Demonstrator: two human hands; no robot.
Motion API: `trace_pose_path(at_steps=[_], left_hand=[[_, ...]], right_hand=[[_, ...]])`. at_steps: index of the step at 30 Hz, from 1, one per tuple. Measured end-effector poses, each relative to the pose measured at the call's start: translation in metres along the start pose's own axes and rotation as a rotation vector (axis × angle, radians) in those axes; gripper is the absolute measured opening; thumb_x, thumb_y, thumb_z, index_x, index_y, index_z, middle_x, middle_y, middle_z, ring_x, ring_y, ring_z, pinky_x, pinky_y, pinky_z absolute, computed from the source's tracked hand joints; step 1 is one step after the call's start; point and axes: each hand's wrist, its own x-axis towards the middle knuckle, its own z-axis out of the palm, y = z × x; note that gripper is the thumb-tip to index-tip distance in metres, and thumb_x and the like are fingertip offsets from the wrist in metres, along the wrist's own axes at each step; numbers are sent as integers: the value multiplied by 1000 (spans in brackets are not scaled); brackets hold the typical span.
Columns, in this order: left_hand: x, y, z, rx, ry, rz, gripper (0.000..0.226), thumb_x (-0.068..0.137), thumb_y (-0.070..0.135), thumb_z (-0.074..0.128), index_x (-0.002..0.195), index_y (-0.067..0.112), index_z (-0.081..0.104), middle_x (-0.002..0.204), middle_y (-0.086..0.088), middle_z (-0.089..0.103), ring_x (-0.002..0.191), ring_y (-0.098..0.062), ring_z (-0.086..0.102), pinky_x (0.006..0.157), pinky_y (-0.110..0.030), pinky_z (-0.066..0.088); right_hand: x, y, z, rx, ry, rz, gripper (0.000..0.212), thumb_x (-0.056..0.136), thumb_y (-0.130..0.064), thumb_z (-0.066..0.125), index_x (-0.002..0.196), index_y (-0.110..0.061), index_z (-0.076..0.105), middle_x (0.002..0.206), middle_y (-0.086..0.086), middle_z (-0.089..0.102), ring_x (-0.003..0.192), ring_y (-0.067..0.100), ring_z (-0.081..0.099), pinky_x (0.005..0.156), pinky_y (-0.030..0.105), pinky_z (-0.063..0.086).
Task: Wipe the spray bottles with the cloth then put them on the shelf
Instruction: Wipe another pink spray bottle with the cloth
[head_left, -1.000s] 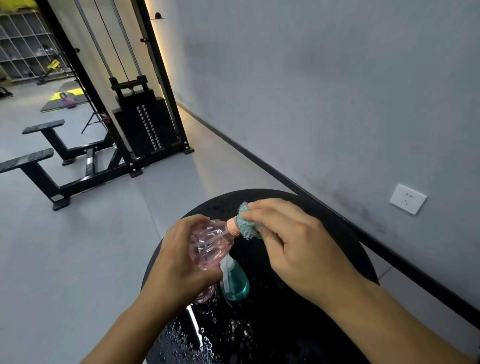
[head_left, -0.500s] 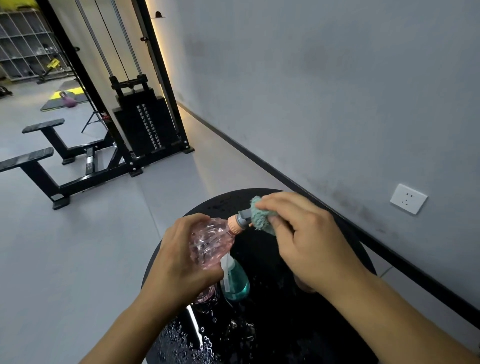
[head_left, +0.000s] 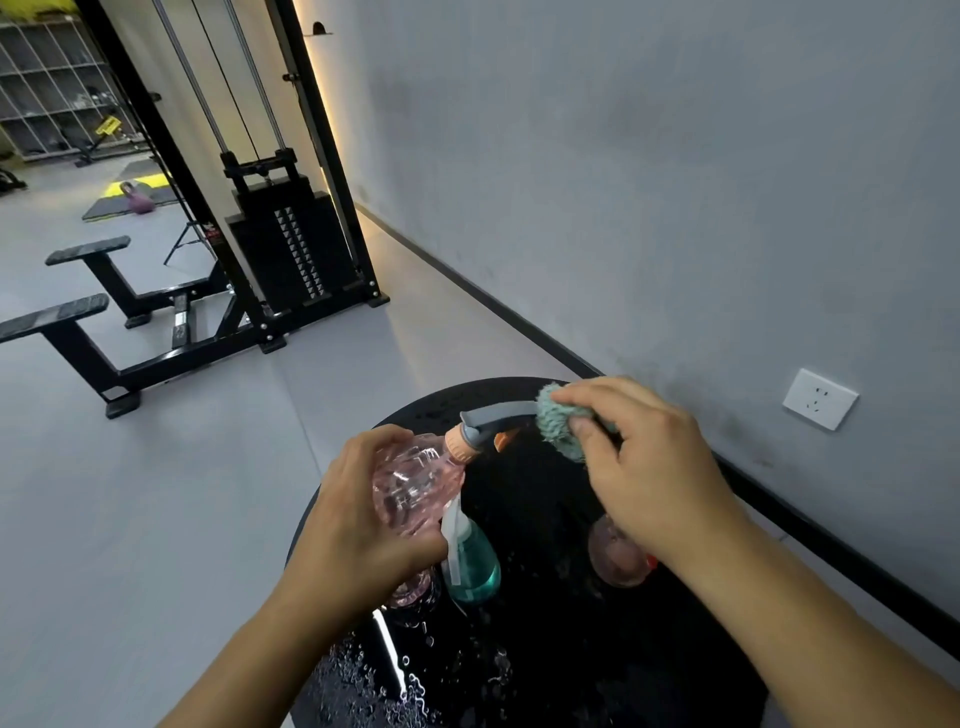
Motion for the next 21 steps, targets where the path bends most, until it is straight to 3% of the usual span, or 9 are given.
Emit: trace_pose_path(at_steps=[3, 5, 8, 11, 13, 16, 18, 21], left_hand=[[0, -4, -3, -32, 0, -55, 90, 55, 31, 91, 123, 62, 42, 127, 30, 54, 107, -11, 70, 83, -34, 63], [0, -5, -4, -16, 15, -46, 91, 58, 22, 94, 122, 62, 44, 126, 37, 43, 111, -1, 63, 82, -24, 62], [1, -5, -6, -71, 33, -89, 90, 57, 24, 91, 129, 57, 48, 129, 33, 38, 114, -4, 61, 80, -15, 60], [1, -4, -6, -218, 23, -163, 86, 56, 36, 83, 135, 53, 54, 133, 22, 55, 111, -15, 71, 88, -34, 64], [1, -2, -5, -421, 2, -247, 83, 60, 30, 81, 138, 48, 57, 127, 6, 72, 106, -25, 78, 89, -49, 66], [1, 5, -3, -606, 4, -345, 70, 60, 32, 76, 128, 41, 65, 120, 0, 75, 100, -30, 78, 87, -58, 65], [2, 8, -1, -734, -17, -426, 67, 56, 36, 74, 122, 32, 67, 125, -13, 70, 95, -34, 77, 83, -61, 65], [4, 14, 0, -900, -60, -542, 70, 61, 34, 76, 127, 17, 59, 129, -24, 65, 88, -33, 77, 72, -51, 65]], right_hand=[[3, 10, -6, -11, 19, 73, 31, 98, -5, 64, 119, -25, 76, 116, -19, 68, 106, -4, 62, 93, -2, 41], [3, 11, -8, -17, 43, 67, 31, 97, -6, 65, 118, -26, 77, 115, -19, 69, 106, -4, 63, 96, 2, 44], [2, 10, -8, -10, 37, 57, 31, 98, -6, 66, 117, -28, 76, 115, -20, 69, 98, -12, 62, 89, 2, 47], [1, 8, -6, 9, 36, 54, 31, 97, -5, 66, 117, -27, 77, 116, -20, 69, 104, -13, 60, 90, -2, 41], [0, 7, -5, 18, 33, 52, 31, 97, -5, 67, 117, -27, 77, 116, -21, 69, 111, -12, 59, 92, -4, 37], [-2, 6, -4, 31, 4, 52, 32, 97, -6, 67, 118, -27, 77, 118, -21, 69, 112, -13, 58, 90, -5, 37], [-3, 6, -4, 40, -2, 49, 31, 97, -6, 68, 118, -26, 77, 118, -21, 69, 112, -15, 57, 90, -5, 37], [-3, 6, -4, 50, 5, 40, 31, 96, -5, 68, 117, -25, 77, 117, -21, 69, 112, -13, 59, 91, -3, 39]])
